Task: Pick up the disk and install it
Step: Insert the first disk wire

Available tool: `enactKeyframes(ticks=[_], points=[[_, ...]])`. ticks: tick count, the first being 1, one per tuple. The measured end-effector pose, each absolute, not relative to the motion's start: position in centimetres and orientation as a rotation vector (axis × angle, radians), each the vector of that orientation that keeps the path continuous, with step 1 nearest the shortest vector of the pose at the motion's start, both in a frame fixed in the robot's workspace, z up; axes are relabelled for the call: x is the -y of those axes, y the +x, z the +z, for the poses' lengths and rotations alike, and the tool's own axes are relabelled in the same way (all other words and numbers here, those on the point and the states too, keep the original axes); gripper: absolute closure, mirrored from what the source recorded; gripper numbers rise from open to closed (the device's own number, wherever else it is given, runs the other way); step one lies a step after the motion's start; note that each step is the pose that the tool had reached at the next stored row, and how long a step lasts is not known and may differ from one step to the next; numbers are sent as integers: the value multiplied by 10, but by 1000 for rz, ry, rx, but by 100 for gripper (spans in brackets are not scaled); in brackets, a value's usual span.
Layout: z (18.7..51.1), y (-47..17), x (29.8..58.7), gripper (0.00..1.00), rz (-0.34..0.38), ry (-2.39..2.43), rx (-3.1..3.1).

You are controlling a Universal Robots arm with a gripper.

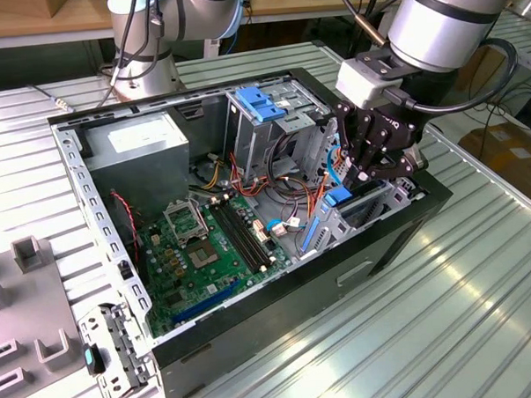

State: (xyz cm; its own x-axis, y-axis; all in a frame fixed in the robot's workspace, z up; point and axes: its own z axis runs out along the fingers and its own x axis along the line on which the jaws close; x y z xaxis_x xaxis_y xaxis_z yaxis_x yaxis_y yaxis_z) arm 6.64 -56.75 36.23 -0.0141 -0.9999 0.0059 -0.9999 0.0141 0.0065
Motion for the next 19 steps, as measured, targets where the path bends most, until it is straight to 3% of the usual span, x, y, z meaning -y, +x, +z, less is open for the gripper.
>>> enactKeyframes(ticks=[19], points=[[361, 84, 567, 89, -1, 2199, 2231]])
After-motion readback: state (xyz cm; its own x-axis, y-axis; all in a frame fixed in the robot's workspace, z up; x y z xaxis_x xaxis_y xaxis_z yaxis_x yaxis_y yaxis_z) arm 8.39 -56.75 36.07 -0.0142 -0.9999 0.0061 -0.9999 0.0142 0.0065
